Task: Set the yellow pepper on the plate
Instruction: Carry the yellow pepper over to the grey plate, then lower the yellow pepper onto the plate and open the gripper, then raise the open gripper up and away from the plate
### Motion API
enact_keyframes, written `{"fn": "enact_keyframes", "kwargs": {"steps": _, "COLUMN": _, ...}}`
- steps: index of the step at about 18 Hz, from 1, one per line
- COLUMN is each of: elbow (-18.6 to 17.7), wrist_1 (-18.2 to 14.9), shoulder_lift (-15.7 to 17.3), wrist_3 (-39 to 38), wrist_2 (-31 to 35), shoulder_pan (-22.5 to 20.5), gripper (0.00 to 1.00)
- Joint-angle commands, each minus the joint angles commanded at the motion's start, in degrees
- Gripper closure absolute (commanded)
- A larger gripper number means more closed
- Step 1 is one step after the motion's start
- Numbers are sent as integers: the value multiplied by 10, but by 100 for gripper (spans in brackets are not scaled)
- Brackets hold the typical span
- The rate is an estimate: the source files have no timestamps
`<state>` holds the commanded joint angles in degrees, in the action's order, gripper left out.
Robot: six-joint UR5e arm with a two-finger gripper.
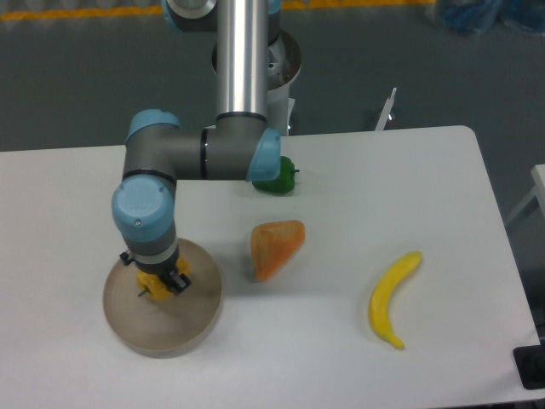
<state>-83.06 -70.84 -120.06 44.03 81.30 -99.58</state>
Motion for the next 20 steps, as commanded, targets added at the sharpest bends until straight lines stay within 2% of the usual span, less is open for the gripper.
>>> {"fn": "enact_keyframes", "kwargs": {"steps": 1, "elbow": 0, "wrist_1": 1, "shoulder_lift": -3, "wrist_3": 0, "wrist_2": 1, "shoulder_pan": 0, "gripper": 35}}
{"fn": "enact_keyframes", "kwargs": {"steps": 3, "elbow": 3, "wrist_1": 7, "shoulder_lift": -4, "wrist_3": 0, "wrist_2": 2, "shoulder_pan": -1, "gripper": 0}}
{"fn": "enact_keyframes", "kwargs": {"steps": 4, "elbow": 3, "wrist_1": 18, "shoulder_lift": -1, "wrist_3": -1, "wrist_2": 3, "shoulder_pan": -1, "gripper": 0}}
{"fn": "enact_keyframes", "kwargs": {"steps": 10, "elbow": 15, "wrist_1": 22, "shoulder_lift": 17, "wrist_3": 3, "wrist_2": 13, "shoulder_pan": -16, "gripper": 0}}
{"fn": "enact_keyframes", "kwargs": {"steps": 14, "elbow": 10, "wrist_1": 25, "shoulder_lift": 60, "wrist_3": 23, "wrist_2": 97, "shoulder_pan": -87, "gripper": 0}}
{"fn": "enact_keyframes", "kwargs": {"steps": 18, "elbow": 16, "wrist_1": 25, "shoulder_lift": 61, "wrist_3": 81, "wrist_2": 104, "shoulder_pan": -159, "gripper": 0}}
{"fn": "enact_keyframes", "kwargs": {"steps": 20, "elbow": 17, "wrist_1": 25, "shoulder_lift": 62, "wrist_3": 152, "wrist_2": 103, "shoulder_pan": -198, "gripper": 0}}
